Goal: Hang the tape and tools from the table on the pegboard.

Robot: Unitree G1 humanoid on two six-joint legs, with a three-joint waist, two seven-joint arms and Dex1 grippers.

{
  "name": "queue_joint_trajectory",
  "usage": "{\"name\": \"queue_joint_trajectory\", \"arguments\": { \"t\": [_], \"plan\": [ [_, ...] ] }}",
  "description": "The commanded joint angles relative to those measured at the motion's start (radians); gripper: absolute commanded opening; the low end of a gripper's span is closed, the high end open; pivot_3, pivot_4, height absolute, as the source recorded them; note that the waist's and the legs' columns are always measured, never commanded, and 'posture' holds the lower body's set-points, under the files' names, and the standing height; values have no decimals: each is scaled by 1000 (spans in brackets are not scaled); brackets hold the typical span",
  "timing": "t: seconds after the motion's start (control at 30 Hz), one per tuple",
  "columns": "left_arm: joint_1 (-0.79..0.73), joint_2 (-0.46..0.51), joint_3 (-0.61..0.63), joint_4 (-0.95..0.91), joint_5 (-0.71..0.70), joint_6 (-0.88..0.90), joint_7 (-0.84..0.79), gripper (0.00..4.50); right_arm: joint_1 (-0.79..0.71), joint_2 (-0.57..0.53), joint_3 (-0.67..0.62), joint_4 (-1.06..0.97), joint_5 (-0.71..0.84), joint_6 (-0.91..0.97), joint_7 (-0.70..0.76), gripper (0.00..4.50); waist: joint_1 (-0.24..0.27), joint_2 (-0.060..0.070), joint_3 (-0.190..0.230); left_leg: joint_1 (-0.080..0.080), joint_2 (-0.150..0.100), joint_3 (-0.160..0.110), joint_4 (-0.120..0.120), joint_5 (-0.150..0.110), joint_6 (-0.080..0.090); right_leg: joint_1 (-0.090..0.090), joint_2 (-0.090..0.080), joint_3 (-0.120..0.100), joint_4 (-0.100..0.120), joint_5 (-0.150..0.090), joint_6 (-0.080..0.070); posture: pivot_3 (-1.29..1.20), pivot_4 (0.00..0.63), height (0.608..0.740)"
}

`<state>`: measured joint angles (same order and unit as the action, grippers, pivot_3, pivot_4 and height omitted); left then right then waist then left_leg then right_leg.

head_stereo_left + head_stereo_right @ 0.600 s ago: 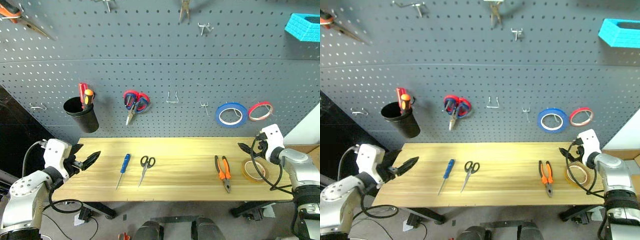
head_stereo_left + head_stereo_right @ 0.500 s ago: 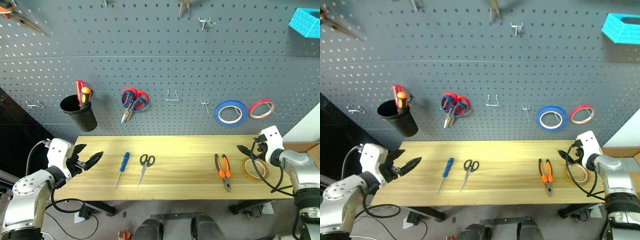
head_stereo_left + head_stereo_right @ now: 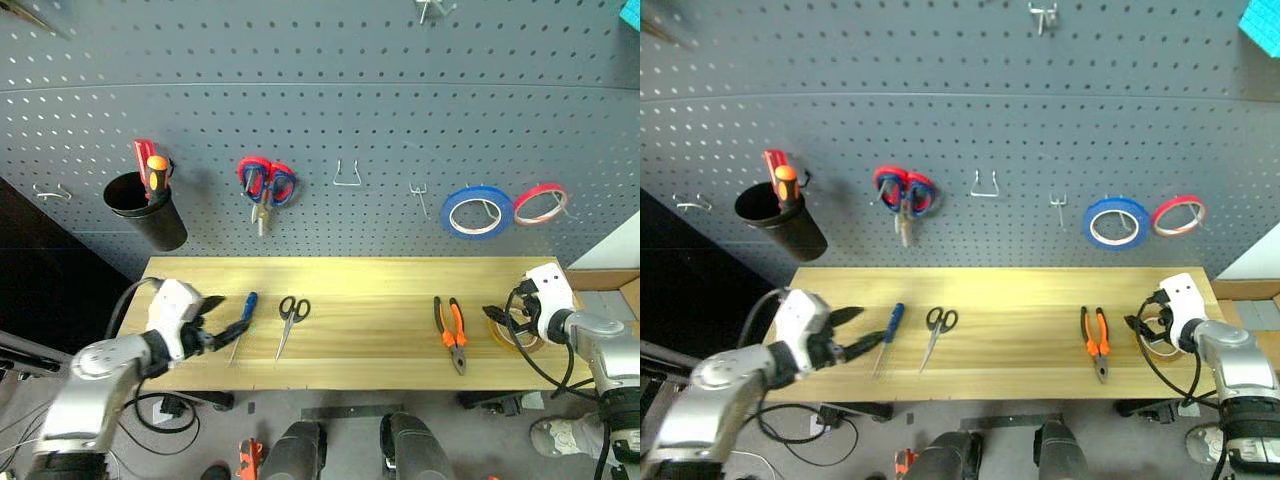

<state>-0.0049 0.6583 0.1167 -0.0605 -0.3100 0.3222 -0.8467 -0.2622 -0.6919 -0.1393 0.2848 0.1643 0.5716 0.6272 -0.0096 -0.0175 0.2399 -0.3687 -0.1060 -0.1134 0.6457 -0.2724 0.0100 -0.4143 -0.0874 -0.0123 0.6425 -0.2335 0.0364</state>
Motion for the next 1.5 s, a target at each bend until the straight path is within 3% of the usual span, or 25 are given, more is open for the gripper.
{"name": "queue_joint_trajectory", "arguments": {
  "t": [0.03,0.2,0.33,0.83,0.97,1.2,1.3,1.5],
  "plan": [
    [-100,-88,-163,9,42,-16,-28,3924,-34,-18,-2,59,-30,29,-36,4500,-1,-2,6,-1,0,0,0,0,0,-1,0,0,0,0,0,-129,292,740],
    [-206,-203,-318,88,116,-53,-23,3924,-56,-1,11,101,-33,67,-35,4500,-25,-7,16,-9,0,1,1,1,-2,-8,0,0,1,1,0,-142,305,740],
    [-251,-296,-367,83,112,-21,-4,3924,-58,17,18,109,-24,88,-35,4500,-41,-8,28,-10,0,3,1,1,-1,-9,0,0,0,1,0,-147,315,740],
    [-202,-294,-424,-92,89,74,-23,3924,-70,113,36,131,1,140,-32,4500,-48,-9,55,-12,0,4,6,-2,3,-10,0,1,2,2,2,-112,345,740],
    [-209,-284,-411,-103,86,83,-21,3950,-84,135,33,160,-3,132,-51,3582,-48,-12,57,-12,1,3,8,-2,3,-10,0,1,2,2,2,-102,342,740],
    [-252,-287,-374,-99,50,96,-21,3950,-86,135,27,154,-12,126,-84,1167,-45,-13,58,-14,1,2,14,-2,4,-9,1,0,2,3,4,-123,323,740],
    [-277,-295,-347,-95,26,85,-17,3950,-31,113,7,14,2,157,-82,162,-45,-12,58,-15,0,2,15,-2,4,-9,0,0,2,5,6,-136,318,740],
    [-303,-333,-248,-70,-6,-15,21,3950,202,27,-51,-601,115,351,-26,99,-47,-4,60,-21,0,2,16,-1,-1,-14,0,1,1,6,8,-211,301,740]
  ]
}}
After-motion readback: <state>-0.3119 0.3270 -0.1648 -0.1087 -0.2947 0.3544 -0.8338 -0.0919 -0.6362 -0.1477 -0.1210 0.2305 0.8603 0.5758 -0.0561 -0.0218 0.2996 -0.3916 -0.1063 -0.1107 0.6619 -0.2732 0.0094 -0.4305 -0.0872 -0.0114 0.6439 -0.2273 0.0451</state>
